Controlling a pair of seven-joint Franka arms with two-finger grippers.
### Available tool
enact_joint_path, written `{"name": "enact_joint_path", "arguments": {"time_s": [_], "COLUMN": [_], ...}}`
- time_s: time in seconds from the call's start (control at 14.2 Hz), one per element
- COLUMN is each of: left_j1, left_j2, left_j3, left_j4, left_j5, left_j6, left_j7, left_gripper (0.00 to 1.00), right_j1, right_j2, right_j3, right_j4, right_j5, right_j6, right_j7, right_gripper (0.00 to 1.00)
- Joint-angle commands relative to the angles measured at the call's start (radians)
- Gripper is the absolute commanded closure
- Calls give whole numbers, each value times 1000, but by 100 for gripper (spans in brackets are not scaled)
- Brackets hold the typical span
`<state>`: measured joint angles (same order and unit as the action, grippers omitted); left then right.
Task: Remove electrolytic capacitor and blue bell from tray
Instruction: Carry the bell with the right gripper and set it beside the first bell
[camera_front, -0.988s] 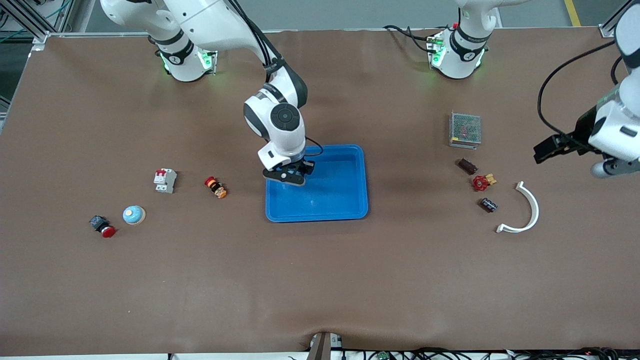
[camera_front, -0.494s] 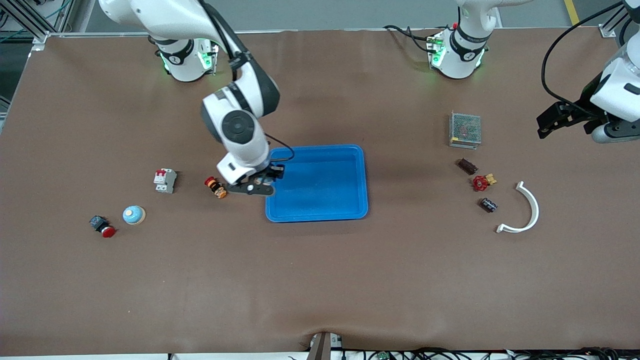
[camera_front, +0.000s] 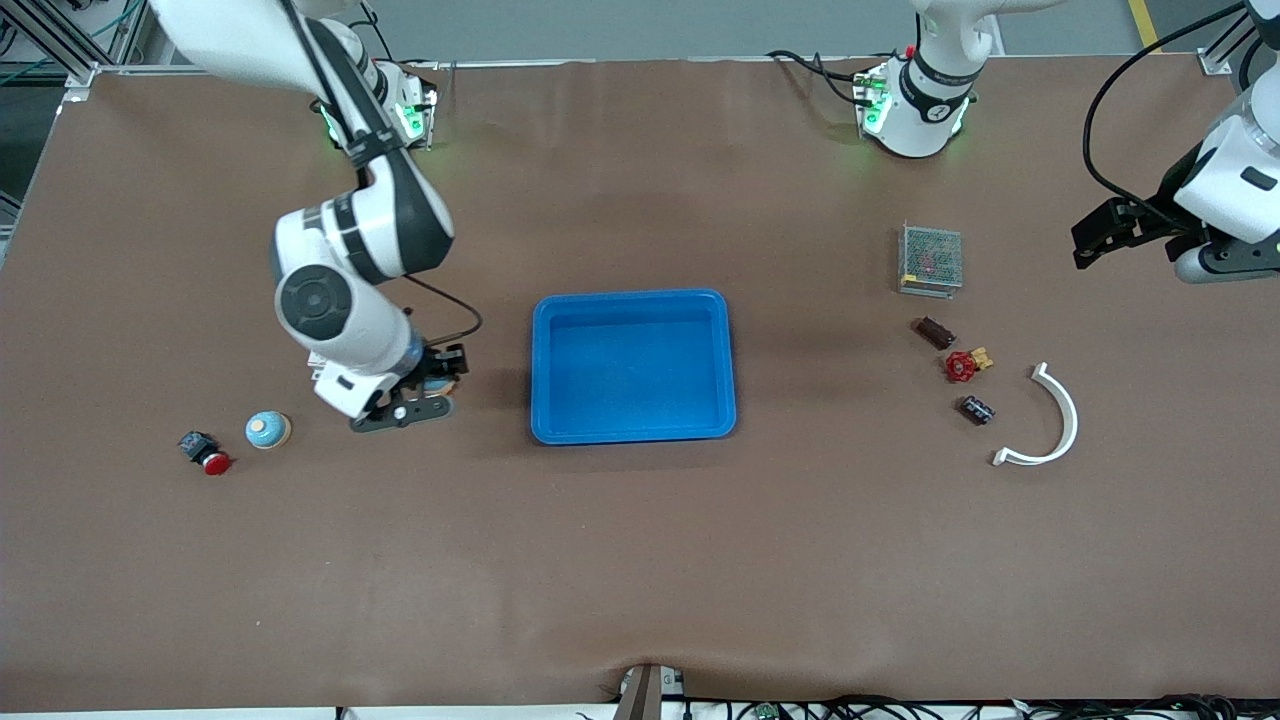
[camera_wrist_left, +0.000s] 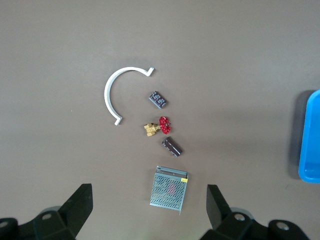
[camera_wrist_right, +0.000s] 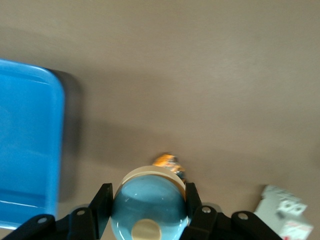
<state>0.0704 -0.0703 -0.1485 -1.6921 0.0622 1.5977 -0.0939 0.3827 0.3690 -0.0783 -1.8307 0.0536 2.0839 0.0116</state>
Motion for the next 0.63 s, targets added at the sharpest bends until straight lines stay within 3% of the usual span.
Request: {"name": "enact_joint_path", "arguments": {"time_s": [0.0, 0.56], "left_j1": [-4, -6], "left_j2": [-19, -14], "left_j3": [-3, -13], "left_j4": [2, 34], "left_j5": [-16, -19], "left_j6": [-38, -48], "left_j7": [37, 37], "left_gripper": [0, 0], "right_j1": [-69, -217], "right_j2": [-12, 109], "right_j3": [15, 17], "right_j4": [-19, -27], "right_j5": [-1, 2], "right_j6": [7, 175], "right_j7": [-161, -512], "right_gripper": [54, 54]}}
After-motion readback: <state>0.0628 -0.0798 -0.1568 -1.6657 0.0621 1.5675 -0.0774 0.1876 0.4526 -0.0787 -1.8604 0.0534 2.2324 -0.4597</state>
